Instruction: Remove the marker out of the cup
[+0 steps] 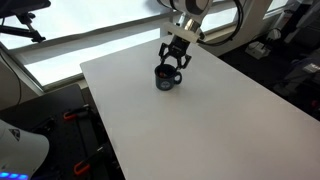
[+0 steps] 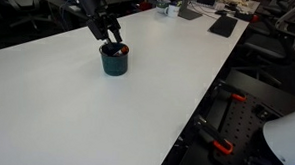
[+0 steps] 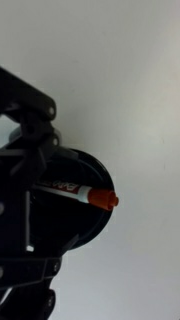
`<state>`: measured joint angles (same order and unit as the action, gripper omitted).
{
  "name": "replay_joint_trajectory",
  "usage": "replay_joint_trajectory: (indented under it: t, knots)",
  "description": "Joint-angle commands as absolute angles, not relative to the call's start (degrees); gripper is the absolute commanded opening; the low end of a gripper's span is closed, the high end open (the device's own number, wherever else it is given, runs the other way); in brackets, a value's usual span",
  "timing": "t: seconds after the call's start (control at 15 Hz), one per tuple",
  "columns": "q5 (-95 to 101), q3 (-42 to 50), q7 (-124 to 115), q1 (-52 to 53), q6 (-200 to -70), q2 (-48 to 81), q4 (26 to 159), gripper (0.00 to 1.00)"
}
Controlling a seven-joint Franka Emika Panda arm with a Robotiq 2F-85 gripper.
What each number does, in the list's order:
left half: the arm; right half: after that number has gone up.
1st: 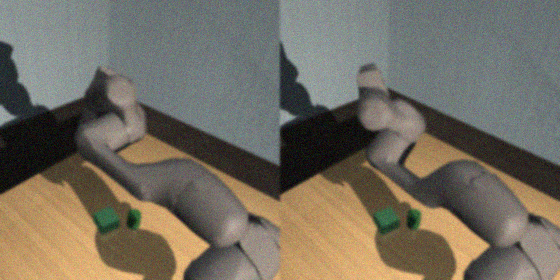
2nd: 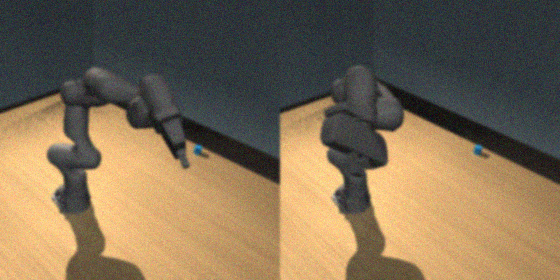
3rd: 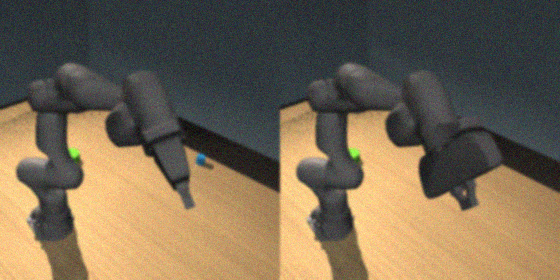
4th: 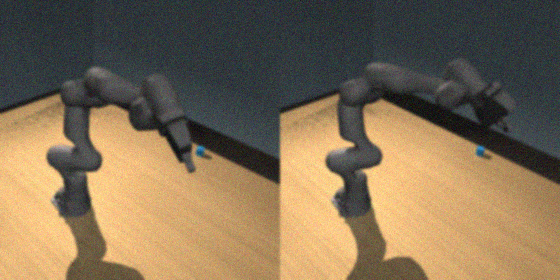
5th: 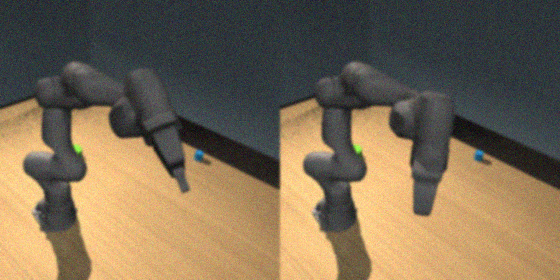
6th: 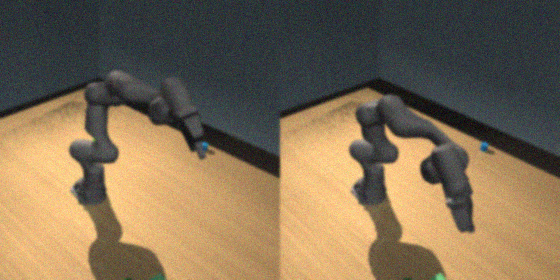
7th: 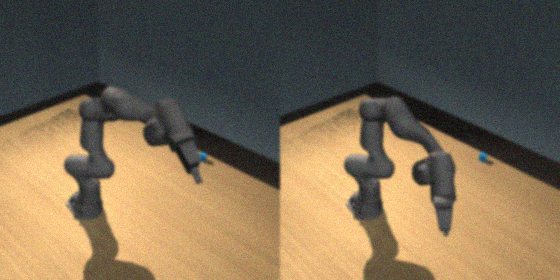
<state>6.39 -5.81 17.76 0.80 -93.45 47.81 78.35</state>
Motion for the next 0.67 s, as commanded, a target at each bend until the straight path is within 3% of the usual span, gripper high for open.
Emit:
replay_joint_trajectory:
  t: [0.0, 0.53, 0.6]
  knots:
    - [5.98, -5.08, 16.04, 1.75, -91.17, 48.67, 76.63, 0.75]
    - [6.82, -5.16, 15.6, 3.48, -89.62, 48.71, 75.78, 0.72]
    - [6.81, -5.16, 15.61, 3.65, -89.46, 48.83, 75.7, 0.65]
